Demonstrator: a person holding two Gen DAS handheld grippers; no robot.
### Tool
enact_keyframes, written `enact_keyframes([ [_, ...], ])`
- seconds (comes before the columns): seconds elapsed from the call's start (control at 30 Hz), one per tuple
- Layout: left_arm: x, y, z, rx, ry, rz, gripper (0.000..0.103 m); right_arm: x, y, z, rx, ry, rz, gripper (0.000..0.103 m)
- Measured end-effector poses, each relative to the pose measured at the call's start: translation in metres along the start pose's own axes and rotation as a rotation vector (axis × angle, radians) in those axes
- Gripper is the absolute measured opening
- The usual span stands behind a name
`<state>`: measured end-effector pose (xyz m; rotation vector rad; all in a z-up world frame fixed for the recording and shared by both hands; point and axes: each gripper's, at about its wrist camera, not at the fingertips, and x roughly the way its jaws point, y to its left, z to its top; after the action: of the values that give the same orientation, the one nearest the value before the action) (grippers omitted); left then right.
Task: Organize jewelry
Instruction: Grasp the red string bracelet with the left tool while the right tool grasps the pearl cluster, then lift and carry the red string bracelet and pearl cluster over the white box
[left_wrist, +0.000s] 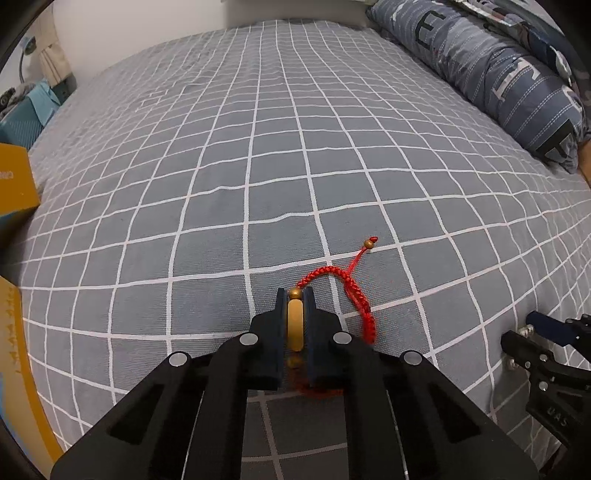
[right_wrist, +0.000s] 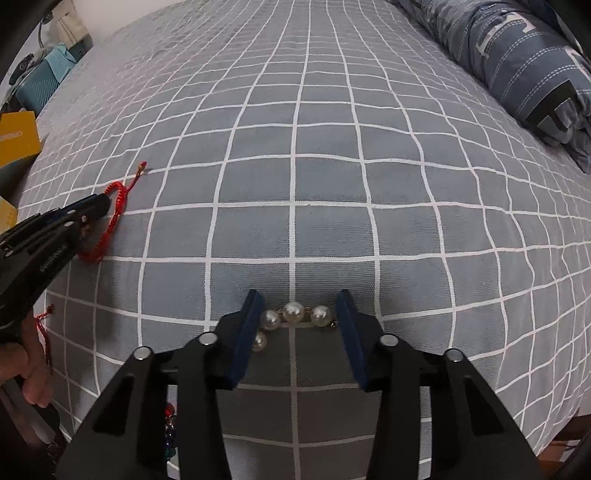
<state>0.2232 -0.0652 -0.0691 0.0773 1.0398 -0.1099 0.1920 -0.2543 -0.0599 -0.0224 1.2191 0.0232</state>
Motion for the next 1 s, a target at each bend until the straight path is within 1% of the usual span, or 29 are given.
enact_keyframes([
  [0.07, 0.0, -0.001, 0.0, 0.004, -0.002, 0.001, 0.008, 0.002, 0.0, 0.001, -0.005, 0.005, -0.007, 0.023],
  [0.37, -0.005, -0.001, 0.003, -0.006, -0.016, -0.007, 0.008, -0.004, -0.004, 0.004, -0.002, -0.016, -0.019, 0.023],
  [0.6, -0.009, 0.001, 0.004, -0.01, -0.026, -0.007, 0.008, -0.011, 0.001, -0.004, 0.001, -0.032, -0.035, 0.023],
  [0.8, -0.018, 0.001, 0.002, -0.006, -0.045, -0.008, 0.008, -0.019, 0.001, -0.007, 0.004, -0.05, -0.051, 0.023],
  [1.0, -0.028, 0.003, 0.001, -0.005, -0.057, -0.011, 0.008, -0.027, 0.001, -0.007, 0.012, -0.067, -0.048, 0.023],
])
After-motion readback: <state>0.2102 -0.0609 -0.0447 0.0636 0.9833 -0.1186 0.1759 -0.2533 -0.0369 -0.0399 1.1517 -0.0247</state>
